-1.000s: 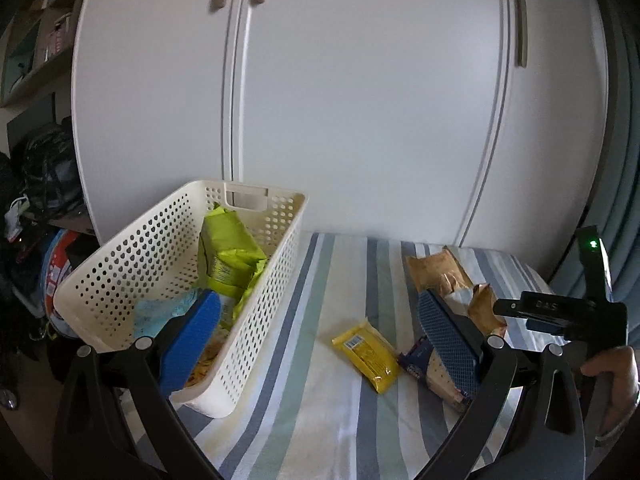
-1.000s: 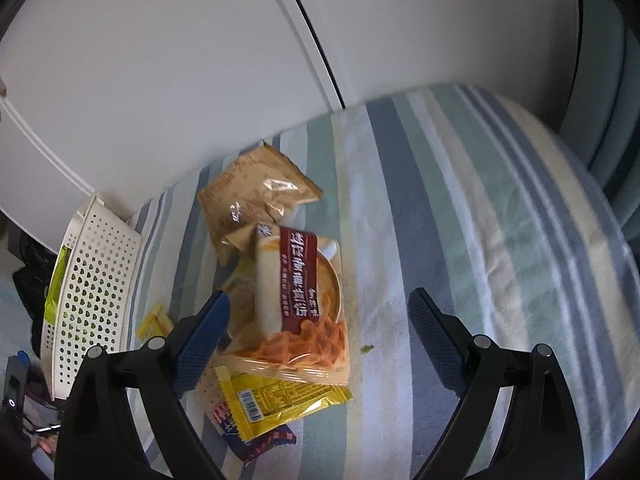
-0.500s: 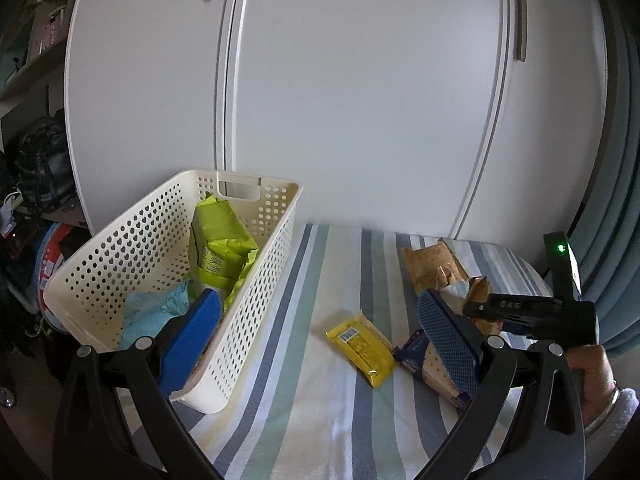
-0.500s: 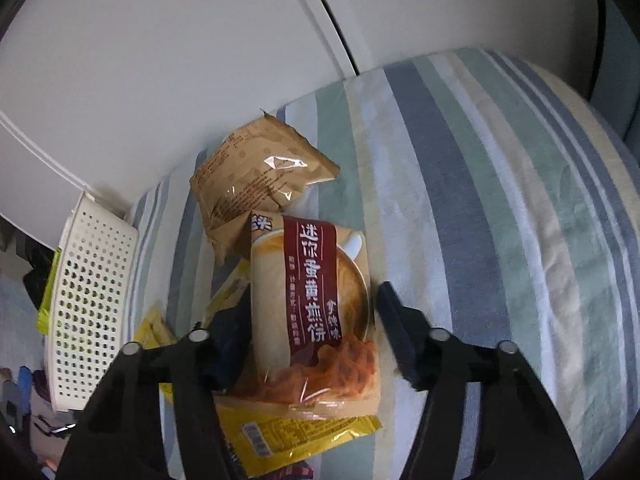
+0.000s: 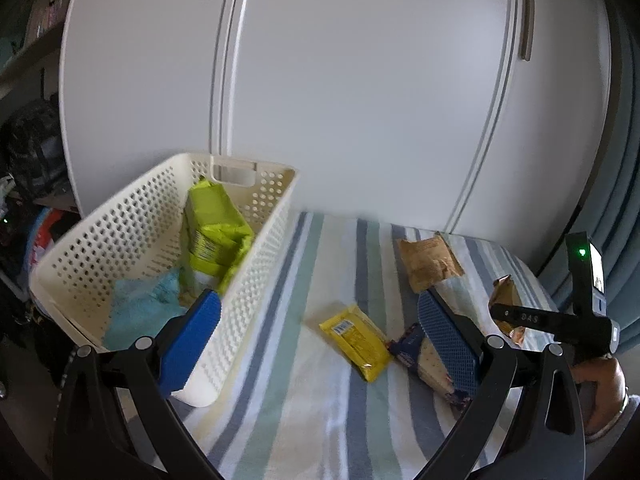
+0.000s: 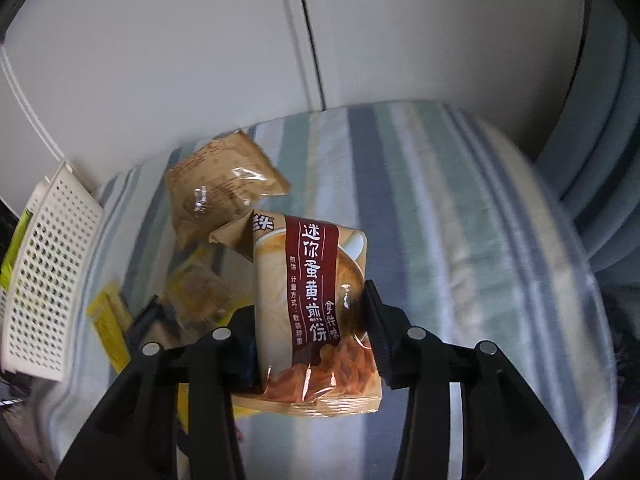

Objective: Organize snacks
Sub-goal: 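Grasp the yellow wafer packet with the left gripper while the right gripper holds the cookie bag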

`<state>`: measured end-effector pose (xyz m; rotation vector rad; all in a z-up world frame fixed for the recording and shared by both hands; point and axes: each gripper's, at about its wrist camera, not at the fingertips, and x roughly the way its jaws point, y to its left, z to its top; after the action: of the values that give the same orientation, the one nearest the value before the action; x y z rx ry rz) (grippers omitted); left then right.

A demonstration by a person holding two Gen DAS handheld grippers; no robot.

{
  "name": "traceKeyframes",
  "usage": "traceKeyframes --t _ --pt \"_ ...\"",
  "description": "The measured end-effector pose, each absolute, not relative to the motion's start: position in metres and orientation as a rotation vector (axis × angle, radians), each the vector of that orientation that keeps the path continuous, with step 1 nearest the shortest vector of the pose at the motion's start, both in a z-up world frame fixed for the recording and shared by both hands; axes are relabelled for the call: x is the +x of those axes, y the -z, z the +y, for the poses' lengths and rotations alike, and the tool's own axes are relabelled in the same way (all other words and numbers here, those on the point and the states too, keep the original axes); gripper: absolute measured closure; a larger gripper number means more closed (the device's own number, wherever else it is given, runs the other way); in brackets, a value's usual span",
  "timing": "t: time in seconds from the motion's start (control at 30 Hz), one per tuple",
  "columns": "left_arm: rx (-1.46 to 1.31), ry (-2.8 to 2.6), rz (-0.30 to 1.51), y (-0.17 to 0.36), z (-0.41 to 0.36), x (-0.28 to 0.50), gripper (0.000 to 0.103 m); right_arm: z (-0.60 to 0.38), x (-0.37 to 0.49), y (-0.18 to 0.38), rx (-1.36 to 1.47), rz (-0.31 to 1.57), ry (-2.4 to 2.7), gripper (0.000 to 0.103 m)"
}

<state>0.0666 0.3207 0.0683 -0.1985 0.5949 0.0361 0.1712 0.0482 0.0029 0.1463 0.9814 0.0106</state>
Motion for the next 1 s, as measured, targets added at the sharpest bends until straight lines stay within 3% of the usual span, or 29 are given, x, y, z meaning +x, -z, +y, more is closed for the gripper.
traceKeyframes --t 0.63,0.83,1.0 --pt "-0.184 -0.023 0.868 -0.026 0.261 0.141 0.003 0.014 0.159 -0.001 0.302 0.949 -0.047 0.06" --pt "-0.33 -0.026 0.979 -0.005 0.262 0.167 0.003 0.005 0.154 -0.002 0.33 0.948 -0.052 0.06" --pt "-0.42 -0.077 1.033 0.012 0.269 0.177 0.019 0.005 0.155 -0.002 0.339 0.945 -0.06 0.059"
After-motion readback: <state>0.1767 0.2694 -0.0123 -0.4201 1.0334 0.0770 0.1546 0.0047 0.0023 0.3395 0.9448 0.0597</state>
